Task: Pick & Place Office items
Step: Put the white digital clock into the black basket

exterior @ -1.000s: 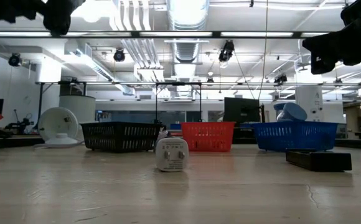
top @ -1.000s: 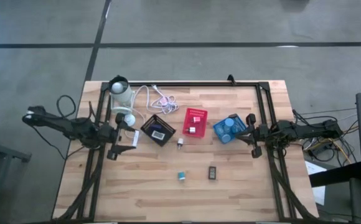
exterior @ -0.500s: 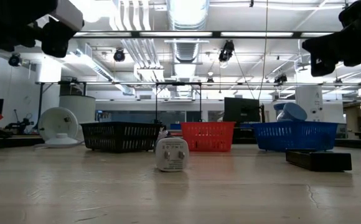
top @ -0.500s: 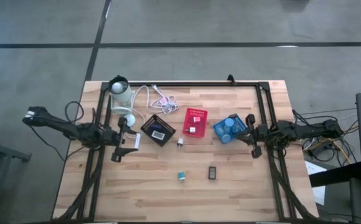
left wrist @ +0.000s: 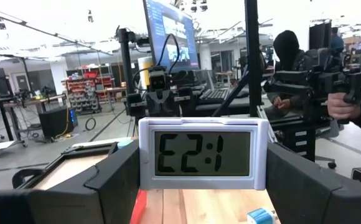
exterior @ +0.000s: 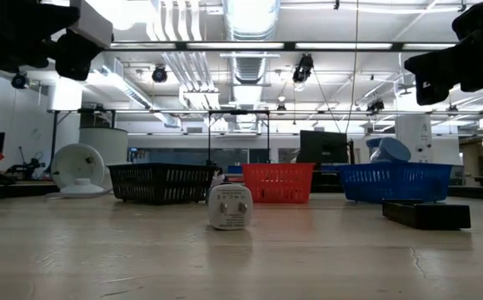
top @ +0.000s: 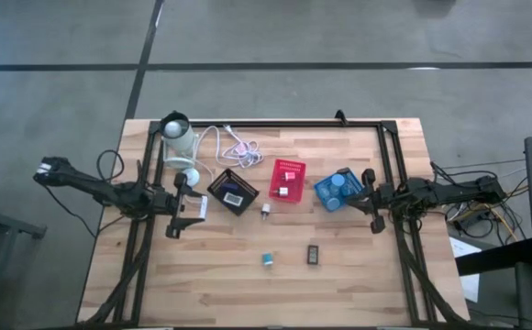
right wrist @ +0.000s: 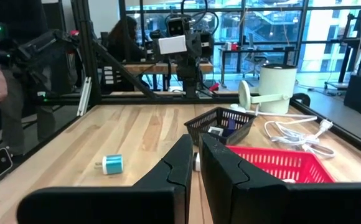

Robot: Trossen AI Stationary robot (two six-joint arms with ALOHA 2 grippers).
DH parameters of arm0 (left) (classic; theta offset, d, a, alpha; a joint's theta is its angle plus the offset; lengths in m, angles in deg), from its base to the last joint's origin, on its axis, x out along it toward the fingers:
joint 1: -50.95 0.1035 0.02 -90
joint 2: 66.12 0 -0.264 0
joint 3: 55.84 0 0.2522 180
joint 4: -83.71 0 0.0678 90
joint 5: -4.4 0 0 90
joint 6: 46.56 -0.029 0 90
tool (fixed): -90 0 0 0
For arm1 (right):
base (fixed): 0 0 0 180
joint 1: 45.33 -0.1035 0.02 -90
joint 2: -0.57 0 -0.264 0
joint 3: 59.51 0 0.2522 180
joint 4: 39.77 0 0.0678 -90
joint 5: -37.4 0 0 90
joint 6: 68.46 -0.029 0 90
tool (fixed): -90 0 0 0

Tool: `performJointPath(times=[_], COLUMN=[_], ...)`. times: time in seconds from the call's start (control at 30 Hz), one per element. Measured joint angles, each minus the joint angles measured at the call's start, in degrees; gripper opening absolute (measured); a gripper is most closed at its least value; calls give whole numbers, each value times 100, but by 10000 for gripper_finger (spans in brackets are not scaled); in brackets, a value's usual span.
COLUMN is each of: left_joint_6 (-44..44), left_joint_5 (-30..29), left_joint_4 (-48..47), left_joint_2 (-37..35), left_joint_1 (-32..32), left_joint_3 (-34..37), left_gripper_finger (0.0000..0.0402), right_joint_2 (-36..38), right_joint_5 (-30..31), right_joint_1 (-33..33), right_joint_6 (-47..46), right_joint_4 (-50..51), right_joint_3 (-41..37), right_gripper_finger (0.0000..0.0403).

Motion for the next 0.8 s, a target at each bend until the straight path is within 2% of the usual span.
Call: performJointPath(times=[0.4, 0.5, 0.63, 0.8], left_joint_6=[104, 414, 391, 92], left_joint_5=[-31, -286, -570, -1137], left_joint_4=[4, -1, 1, -270], left_joint_2=[-55, -58, -56, -4], left_joint_1=[0, -1, -2, -2], left_joint_3=[1, -45, -303, -1041], left_gripper_finger=[291, 291, 291, 291], right_joint_2=[2, 2, 2, 2], right_joint_5=[0, 0, 0, 2], right_joint_1=[0, 0, 0, 0], right_joint_6=[39, 28, 4, 3], right_joint_4=[-2, -4, -14, -20], right_joint_3=[0, 0, 0, 0], right_gripper_finger=[29, 29, 29, 29])
